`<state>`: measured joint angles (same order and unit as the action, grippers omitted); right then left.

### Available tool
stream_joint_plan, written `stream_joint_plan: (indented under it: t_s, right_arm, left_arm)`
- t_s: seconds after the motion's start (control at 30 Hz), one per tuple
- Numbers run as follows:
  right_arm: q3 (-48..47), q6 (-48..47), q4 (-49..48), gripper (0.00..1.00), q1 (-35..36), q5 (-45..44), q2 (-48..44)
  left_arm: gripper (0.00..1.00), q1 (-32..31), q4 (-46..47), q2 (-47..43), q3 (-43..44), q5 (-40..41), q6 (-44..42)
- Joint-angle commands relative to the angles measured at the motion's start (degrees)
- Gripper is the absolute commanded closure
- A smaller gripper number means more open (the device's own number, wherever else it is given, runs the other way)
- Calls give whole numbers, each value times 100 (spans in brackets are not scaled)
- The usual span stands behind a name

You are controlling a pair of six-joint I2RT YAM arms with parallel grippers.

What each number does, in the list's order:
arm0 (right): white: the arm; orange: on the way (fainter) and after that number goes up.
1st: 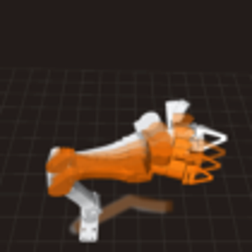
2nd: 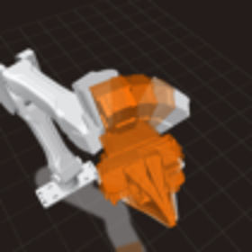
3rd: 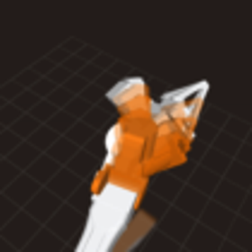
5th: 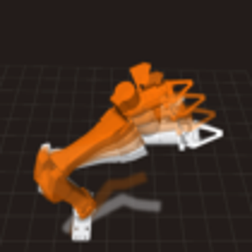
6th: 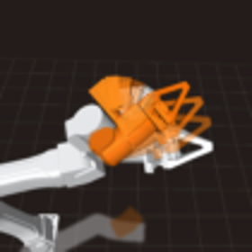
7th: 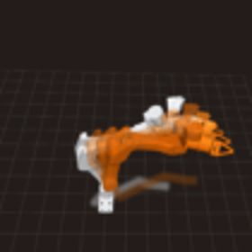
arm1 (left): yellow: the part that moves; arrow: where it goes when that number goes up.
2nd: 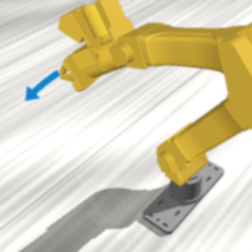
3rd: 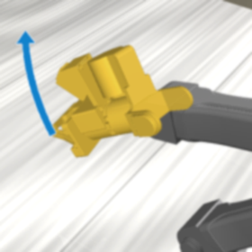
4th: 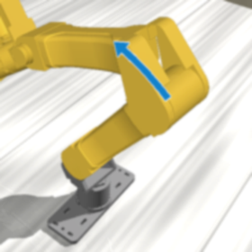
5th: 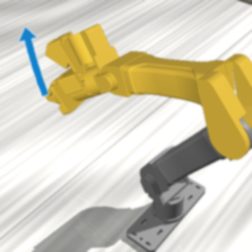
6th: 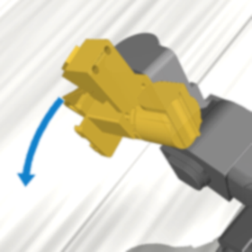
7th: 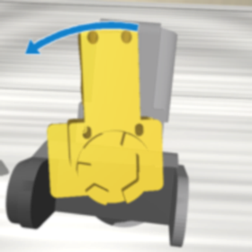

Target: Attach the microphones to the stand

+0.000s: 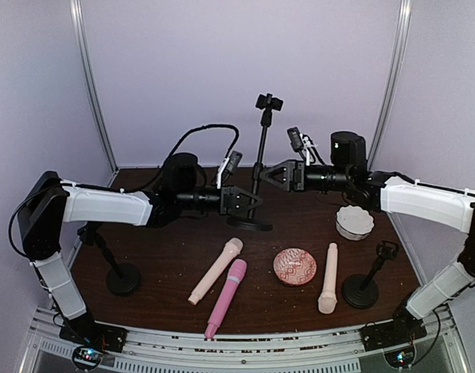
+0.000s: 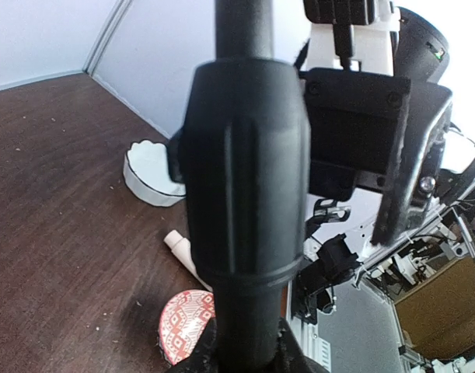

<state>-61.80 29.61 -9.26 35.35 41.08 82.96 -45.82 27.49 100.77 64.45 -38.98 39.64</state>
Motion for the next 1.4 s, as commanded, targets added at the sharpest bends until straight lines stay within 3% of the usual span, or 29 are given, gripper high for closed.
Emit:
stream_joint_plan:
  t_s: [0.0, 0.33, 0.47, 0.7, 0.87, 1.03, 1.17, 1.37]
  right_arm:
    - [-262, 162, -677, 31, 7, 189, 101]
    - [-341, 531, -1077, 30, 71, 409, 542]
    - [-111, 753, -1407, 31, 86, 499, 417]
    - [102, 714, -1032, 38, 86, 660, -183]
    - [386, 674, -700, 40, 85, 682, -617]
    - [474, -22, 74, 42, -20, 279, -702]
    - [529, 142, -391, 49, -290, 502, -457]
    - [336, 304, -1276, 50, -416, 806, -17]
  left_arm:
    - [100, -28, 1006, 56, 338, -573, 255]
    - [100, -69, 525, 212, 557, -593, 192]
    - [100, -72, 200, 224, 627, -469, 23]
    - [100, 11, -541, 185, 732, -6, -334]
    - [100, 87, -550, 126, 693, 129, -316]
    - [100, 99, -530, 73, 770, -56, -350]
    - [100, 99, -59, -32, 724, -538, -337]
    - [100, 99, 499, -28, 727, -1119, -110]
